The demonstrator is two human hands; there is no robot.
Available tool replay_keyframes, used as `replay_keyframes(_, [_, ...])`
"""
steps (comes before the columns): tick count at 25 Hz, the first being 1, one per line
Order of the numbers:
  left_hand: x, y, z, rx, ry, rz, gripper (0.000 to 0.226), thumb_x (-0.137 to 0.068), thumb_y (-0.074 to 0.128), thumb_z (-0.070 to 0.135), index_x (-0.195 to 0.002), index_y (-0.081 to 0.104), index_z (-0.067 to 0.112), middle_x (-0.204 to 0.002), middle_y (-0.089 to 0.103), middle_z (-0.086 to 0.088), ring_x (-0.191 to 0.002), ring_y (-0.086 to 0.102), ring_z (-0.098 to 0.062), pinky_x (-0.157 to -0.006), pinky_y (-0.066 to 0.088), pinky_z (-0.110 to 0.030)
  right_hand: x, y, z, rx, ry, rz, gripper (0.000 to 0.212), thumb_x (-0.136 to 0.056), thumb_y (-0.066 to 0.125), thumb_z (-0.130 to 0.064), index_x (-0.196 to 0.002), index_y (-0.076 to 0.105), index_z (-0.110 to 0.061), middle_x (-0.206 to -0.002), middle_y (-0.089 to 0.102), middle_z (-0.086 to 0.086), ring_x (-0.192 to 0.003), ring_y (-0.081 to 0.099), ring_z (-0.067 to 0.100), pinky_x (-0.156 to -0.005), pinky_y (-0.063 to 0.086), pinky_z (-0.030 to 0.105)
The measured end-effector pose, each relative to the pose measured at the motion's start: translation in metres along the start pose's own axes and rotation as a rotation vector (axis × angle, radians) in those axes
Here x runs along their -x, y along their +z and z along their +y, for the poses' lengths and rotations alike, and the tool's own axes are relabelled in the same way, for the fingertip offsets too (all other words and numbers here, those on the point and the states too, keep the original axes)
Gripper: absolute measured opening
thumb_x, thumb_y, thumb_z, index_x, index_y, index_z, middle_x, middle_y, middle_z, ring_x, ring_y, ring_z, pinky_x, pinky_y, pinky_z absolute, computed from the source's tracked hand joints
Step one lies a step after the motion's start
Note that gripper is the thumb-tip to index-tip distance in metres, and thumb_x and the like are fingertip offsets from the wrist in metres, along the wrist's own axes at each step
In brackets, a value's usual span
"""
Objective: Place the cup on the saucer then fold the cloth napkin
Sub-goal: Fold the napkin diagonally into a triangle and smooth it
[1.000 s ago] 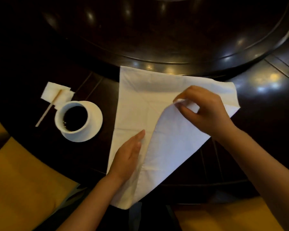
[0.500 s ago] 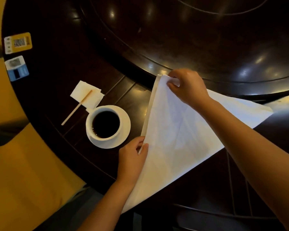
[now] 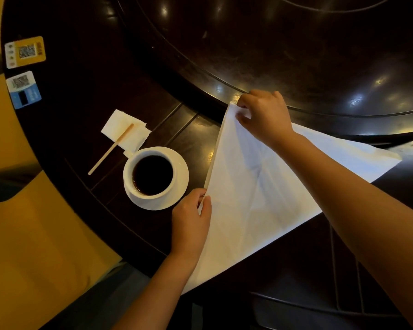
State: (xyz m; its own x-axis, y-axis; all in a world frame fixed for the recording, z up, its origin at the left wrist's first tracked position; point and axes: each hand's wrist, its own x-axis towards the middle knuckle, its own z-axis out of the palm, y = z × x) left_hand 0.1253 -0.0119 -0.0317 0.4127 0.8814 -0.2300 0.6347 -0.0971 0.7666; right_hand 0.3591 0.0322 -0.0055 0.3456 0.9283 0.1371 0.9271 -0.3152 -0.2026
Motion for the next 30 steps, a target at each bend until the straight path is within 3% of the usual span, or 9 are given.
replay_keyframes(3, [0.005, -0.001, -0.003, 0.058, 0.037, 0.047, 0.029, -0.090, 0.058, 0.019, -0.119, 0.059, 0.013, -0.116, 0.064, -0.004, -0.098, 0.055, -0.008, -0.090, 0.038, -0.019, 0.018, -0.004, -0.003, 0.036, -0.067, 0.130, 0.047, -0.083, 0.064, -0.028, -0.124, 0.050, -0.009, -0.122, 0.056, 0.021, -0.111, 0.050, 0.038, -0.093, 0.040, 0.046])
replay_keyframes(6, [0.022, 0.006, -0.013, -0.054, 0.307, 0.129, 0.039, -0.093, 0.049, 0.025, -0.130, 0.049, 0.014, -0.132, 0.054, -0.007, -0.123, 0.045, -0.013, -0.105, 0.032, -0.024, 0.079, -0.003, 0.009, -0.016, -0.219, 0.143, 0.049, -0.093, 0.047, -0.036, -0.134, 0.042, -0.011, -0.139, 0.045, 0.019, -0.131, 0.033, 0.034, -0.105, 0.029, 0.047])
replay_keyframes(8, [0.035, 0.020, -0.016, -0.262, 0.460, 0.012, 0.049, -0.092, 0.040, 0.030, -0.139, 0.038, 0.017, -0.147, 0.038, -0.005, -0.138, 0.027, -0.016, -0.116, 0.019, -0.037, 0.128, 0.004, 0.031, 0.014, -0.248, -0.069, 0.054, -0.096, 0.030, -0.046, -0.143, 0.030, -0.019, -0.151, 0.028, 0.013, -0.141, 0.016, 0.029, -0.113, 0.014, 0.048])
replay_keyframes(10, [0.046, 0.040, -0.018, -0.535, 0.537, -0.126, 0.059, -0.091, 0.031, 0.041, -0.145, 0.027, 0.017, -0.153, 0.023, -0.007, -0.142, 0.016, -0.023, -0.112, 0.013, -0.048, 0.161, 0.013, 0.055, 0.088, -0.202, -0.316, 0.061, -0.094, 0.016, -0.057, -0.148, 0.012, -0.029, -0.157, 0.008, 0.007, -0.144, -0.003, 0.025, -0.115, -0.001, 0.049])
replay_keyframes(13, [0.047, 0.058, -0.020, -0.768, 0.553, -0.255, 0.065, -0.091, 0.018, 0.050, -0.148, 0.019, 0.019, -0.156, 0.015, -0.010, -0.143, 0.015, -0.030, -0.109, 0.013, -0.055, 0.181, 0.021, 0.067, 0.127, -0.084, -0.438, 0.065, -0.090, 0.011, -0.063, -0.147, -0.005, -0.035, -0.157, -0.008, -0.001, -0.142, -0.017, 0.019, -0.114, -0.011, 0.046])
replay_keyframes(22, [0.027, 0.053, -0.024, -0.883, 0.941, -0.480, 0.065, -0.089, 0.031, 0.050, -0.148, 0.018, 0.025, -0.157, 0.009, -0.007, -0.144, 0.007, -0.024, -0.109, 0.010, -0.054, 0.273, 0.014, 0.042, 0.033, 0.340, -0.369, 0.067, -0.088, 0.013, -0.064, -0.146, -0.010, -0.036, -0.156, -0.016, -0.002, -0.141, -0.019, 0.019, -0.113, -0.011, 0.050])
replay_keyframes(30, [0.045, 0.034, -0.044, -0.907, 1.095, -0.599, 0.066, -0.091, 0.030, 0.054, -0.149, 0.018, 0.025, -0.158, 0.010, -0.007, -0.144, 0.006, -0.025, -0.112, 0.006, -0.051, 0.335, 0.021, -0.007, 0.021, 0.474, -0.286, 0.069, -0.089, 0.020, -0.062, -0.148, 0.003, -0.031, -0.158, -0.002, 0.003, -0.144, -0.007, 0.025, -0.112, -0.003, 0.056])
